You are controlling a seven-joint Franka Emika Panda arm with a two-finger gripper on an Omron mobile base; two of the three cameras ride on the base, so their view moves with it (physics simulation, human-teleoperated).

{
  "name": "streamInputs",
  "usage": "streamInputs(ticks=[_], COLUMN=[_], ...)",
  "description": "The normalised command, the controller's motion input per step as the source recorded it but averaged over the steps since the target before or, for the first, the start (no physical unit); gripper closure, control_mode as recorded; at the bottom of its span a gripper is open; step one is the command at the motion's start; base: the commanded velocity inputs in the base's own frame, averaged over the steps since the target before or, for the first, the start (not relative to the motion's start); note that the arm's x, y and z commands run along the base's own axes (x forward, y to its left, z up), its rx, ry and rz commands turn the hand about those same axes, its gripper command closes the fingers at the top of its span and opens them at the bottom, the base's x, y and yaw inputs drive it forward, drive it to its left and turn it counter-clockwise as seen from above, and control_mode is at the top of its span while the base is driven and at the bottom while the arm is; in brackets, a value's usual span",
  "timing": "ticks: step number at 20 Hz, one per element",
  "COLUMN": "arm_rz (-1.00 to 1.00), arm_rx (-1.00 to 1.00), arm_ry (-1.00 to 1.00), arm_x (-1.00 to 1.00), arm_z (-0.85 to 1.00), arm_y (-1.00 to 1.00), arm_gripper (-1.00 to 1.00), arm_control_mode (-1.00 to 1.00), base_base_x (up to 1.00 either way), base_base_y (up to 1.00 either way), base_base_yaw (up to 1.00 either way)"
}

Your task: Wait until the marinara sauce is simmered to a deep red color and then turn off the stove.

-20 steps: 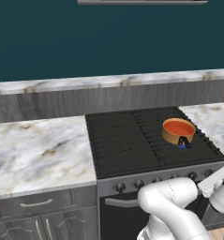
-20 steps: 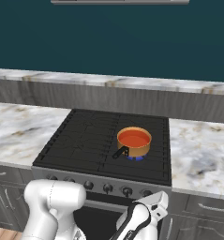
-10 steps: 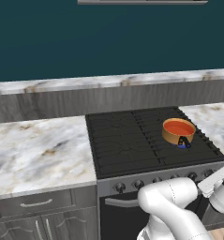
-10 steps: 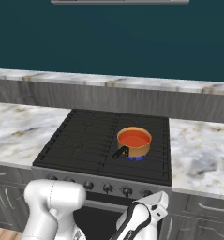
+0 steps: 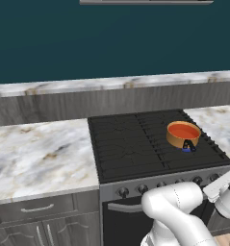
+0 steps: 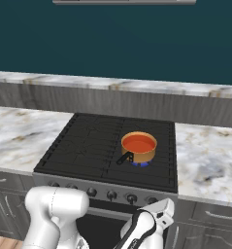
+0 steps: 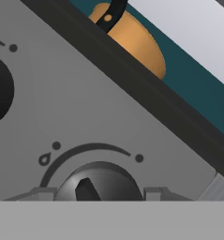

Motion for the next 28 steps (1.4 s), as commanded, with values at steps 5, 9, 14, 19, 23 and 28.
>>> streamInputs(ticks=[5,9,14,19,23,28], arm_rz=[0.0,-0.05,-0.11,-0.13,-0.17,-0.18], arm_rx=[0.03,0.12,0.18,0.19,0.22,0.25], arm_ry=[0.0,0.0,0.0,0.0,0.0,0.0], arm_x=[-0.02,-0.09,-0.24,-0.22,-0.26,-0.32], arm_z=[-0.02,-0.01,0.0,0.0,0.0,0.0], arm_y=[-0.01,-0.14,-0.29,-0.27,-0.3,-0.37], arm_gripper=[1.0,1.0,1.0,1.0,1.0,1.0], arm_control_mode=[-1.0,-1.0,-1.0,-1.0,-1.0,-1.0], base_base_x=[0.0,0.0,0.0,0.0,0.0,0.0], base_base_y=[0.0,0.0,0.0,0.0,0.0,0.0], base_base_yaw=[0.0,0.0,0.0,0.0,0.0,0.0])
